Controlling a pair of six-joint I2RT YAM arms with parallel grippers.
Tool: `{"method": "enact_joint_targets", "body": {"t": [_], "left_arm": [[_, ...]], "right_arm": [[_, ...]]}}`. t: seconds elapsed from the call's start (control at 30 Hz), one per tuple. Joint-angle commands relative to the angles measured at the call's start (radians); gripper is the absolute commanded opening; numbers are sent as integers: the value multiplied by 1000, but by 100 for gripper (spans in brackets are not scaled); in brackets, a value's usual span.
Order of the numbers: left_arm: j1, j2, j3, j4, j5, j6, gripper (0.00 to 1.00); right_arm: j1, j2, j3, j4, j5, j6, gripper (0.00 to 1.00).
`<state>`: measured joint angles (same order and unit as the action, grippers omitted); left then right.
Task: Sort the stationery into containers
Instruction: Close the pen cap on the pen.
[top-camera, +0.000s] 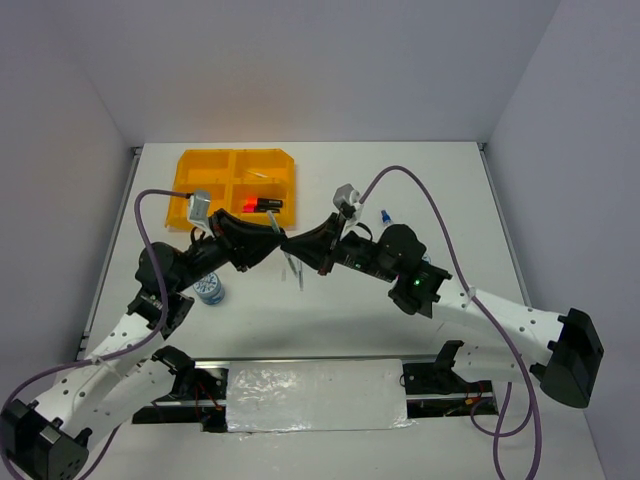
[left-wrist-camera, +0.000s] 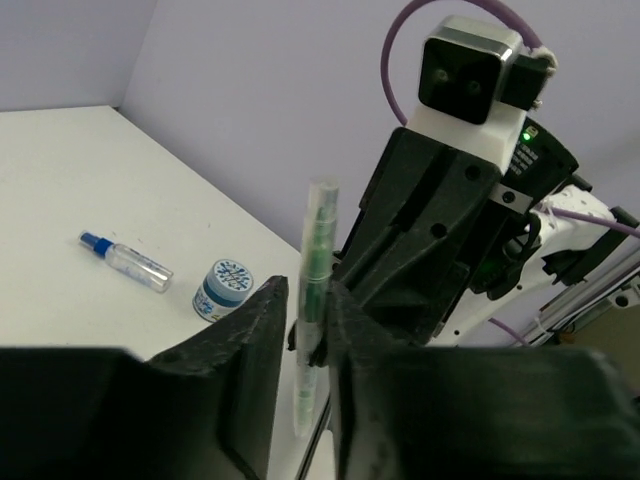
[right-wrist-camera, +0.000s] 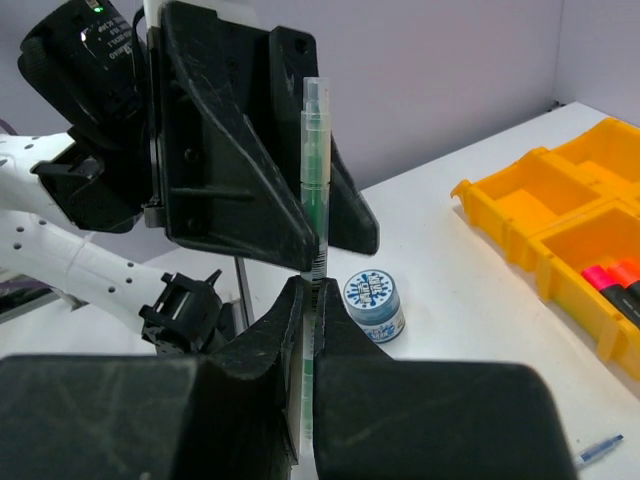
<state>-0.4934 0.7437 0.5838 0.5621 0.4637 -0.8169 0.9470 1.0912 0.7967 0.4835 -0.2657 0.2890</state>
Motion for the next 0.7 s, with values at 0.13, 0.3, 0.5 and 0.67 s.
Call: {"method": "enact_joint_targets", "body": {"t": [0.13, 0.3, 0.5, 0.67], "left_arm": [[-4, -10, 39, 29, 35, 38, 5], [-4, -24, 96, -16, 81, 122, 0], [-4, -23, 91, 88, 199, 125, 0], [-4, -3, 103, 72, 219, 134, 0]], "right_arm": [[10, 12, 56, 4, -9, -19, 0], [9, 29, 36, 9, -81, -24, 50], [7, 78, 56, 1, -158, -17, 40], [7, 72, 65, 18, -165, -11, 6]]}}
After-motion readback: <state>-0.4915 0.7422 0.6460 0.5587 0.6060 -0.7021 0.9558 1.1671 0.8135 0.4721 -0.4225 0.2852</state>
